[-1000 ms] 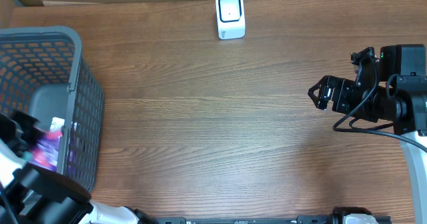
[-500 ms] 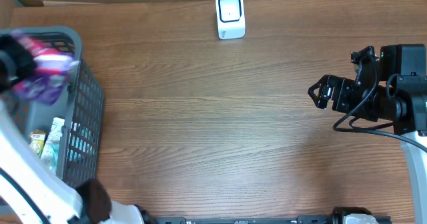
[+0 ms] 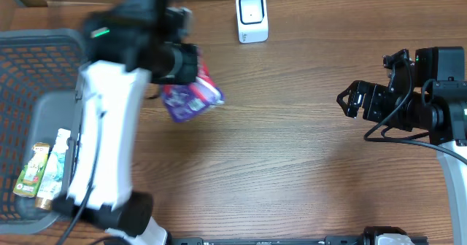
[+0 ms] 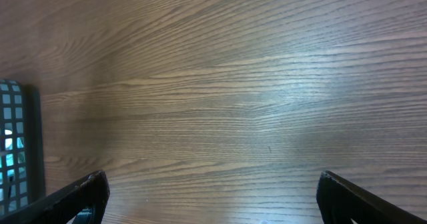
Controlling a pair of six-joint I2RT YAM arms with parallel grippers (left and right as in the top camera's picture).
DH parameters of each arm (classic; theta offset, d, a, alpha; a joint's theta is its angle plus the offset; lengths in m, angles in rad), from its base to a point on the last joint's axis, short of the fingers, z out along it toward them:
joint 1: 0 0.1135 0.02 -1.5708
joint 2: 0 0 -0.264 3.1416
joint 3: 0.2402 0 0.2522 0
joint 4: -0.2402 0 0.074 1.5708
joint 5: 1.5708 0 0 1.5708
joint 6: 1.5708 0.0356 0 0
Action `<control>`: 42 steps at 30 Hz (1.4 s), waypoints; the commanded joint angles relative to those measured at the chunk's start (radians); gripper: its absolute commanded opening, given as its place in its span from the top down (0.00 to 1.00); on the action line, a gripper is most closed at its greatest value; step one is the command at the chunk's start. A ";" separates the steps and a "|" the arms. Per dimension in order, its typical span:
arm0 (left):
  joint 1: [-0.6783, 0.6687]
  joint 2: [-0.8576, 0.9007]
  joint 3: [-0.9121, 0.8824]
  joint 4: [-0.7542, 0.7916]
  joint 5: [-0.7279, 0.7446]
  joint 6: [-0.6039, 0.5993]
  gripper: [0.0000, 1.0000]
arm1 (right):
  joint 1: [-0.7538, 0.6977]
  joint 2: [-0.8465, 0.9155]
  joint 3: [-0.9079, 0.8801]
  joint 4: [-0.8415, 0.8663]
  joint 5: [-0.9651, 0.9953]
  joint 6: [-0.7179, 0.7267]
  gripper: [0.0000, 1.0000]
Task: Scan the item barcode
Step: 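Grasp the purple pad pack and place it on the table center, then reach into the basket and place the mint-green wipes pack on table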
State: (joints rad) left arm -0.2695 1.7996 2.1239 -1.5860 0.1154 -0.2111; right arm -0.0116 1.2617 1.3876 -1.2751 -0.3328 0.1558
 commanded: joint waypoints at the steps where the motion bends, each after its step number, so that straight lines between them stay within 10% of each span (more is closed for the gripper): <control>1: -0.073 0.095 -0.153 0.119 -0.021 -0.093 0.96 | 0.004 -0.001 0.021 0.005 0.003 -0.006 0.00; 5: -0.124 0.196 -0.264 0.299 -0.018 -0.100 0.92 | 0.004 -0.001 0.021 -0.008 0.003 -0.006 0.00; 13: -0.116 0.254 -0.206 0.271 -0.019 -0.099 0.30 | 0.004 -0.001 0.021 -0.005 0.003 -0.006 0.00; 25: 0.226 -0.029 0.416 -0.104 -0.093 -0.051 0.16 | 0.004 -0.001 0.021 -0.001 0.003 -0.006 0.00; 29: 0.459 -0.221 0.277 -0.104 -0.158 -0.124 0.00 | 0.004 -0.001 0.021 -0.002 0.003 -0.006 0.00; 42: 1.117 -0.364 -0.375 0.095 -0.134 -0.283 0.00 | 0.004 -0.001 0.021 -0.009 0.003 -0.006 0.00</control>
State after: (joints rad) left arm 0.7589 1.4368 1.8870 -1.5646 -0.0784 -0.4580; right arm -0.0113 1.2617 1.3876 -1.2877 -0.3328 0.1558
